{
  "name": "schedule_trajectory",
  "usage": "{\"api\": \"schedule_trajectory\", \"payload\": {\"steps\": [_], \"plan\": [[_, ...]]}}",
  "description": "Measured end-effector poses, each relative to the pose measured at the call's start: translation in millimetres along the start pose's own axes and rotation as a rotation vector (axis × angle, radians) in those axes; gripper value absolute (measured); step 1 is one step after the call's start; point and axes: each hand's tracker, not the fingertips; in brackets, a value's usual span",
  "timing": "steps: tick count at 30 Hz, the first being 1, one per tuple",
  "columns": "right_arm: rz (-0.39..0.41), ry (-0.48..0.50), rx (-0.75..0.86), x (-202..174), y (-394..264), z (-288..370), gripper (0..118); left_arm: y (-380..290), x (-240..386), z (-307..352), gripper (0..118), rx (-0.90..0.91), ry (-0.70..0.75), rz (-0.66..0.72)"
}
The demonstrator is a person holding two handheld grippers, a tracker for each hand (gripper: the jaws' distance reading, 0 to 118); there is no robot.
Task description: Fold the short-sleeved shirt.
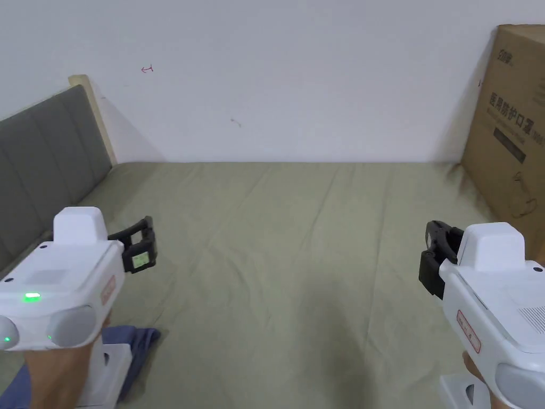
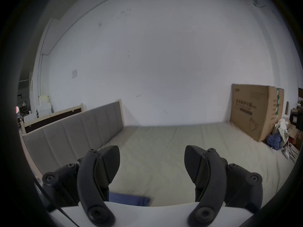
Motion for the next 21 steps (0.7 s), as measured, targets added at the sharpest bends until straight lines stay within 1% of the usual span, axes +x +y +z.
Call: {"api": "schedule_trajectory", "payload": {"steps": [2, 5, 7, 8, 9, 10, 12, 16, 21], "plan": [[0.007, -0.012, 0.009, 6, 2, 6, 0, -2, 21, 11, 81, 0.046, -0.041, 0.027], [0.027, -0.041, 0.022, 13, 2, 13, 0, -8, 48, 19, 65, 0.098, -0.072, 0.030], [0.024, -0.049, 0.022, 19, 0, 17, 0, -13, 66, 26, 44, 0.122, -0.091, 0.015], [0.012, -0.052, 0.022, 22, 0, 19, 0, -15, 73, 29, 31, 0.135, -0.106, 0.022], [0.002, -0.051, 0.023, 24, -1, 21, 0, -18, 77, 31, 13, 0.151, -0.127, 0.023], [-0.003, -0.059, 0.026, 25, -2, 23, 0, -21, 81, 33, 3, 0.153, -0.142, 0.023], [-0.001, -0.074, 0.029, 27, -3, 26, 0, -25, 94, 36, 0, 0.152, -0.145, 0.011], [-0.006, -0.089, 0.028, 32, -4, 29, 0, -29, 104, 37, 0, 0.135, -0.186, 0.018], [-0.007, -0.100, 0.028, 34, -6, 31, 0, -30, 109, 38, 0, 0.141, -0.188, 0.002]]}}
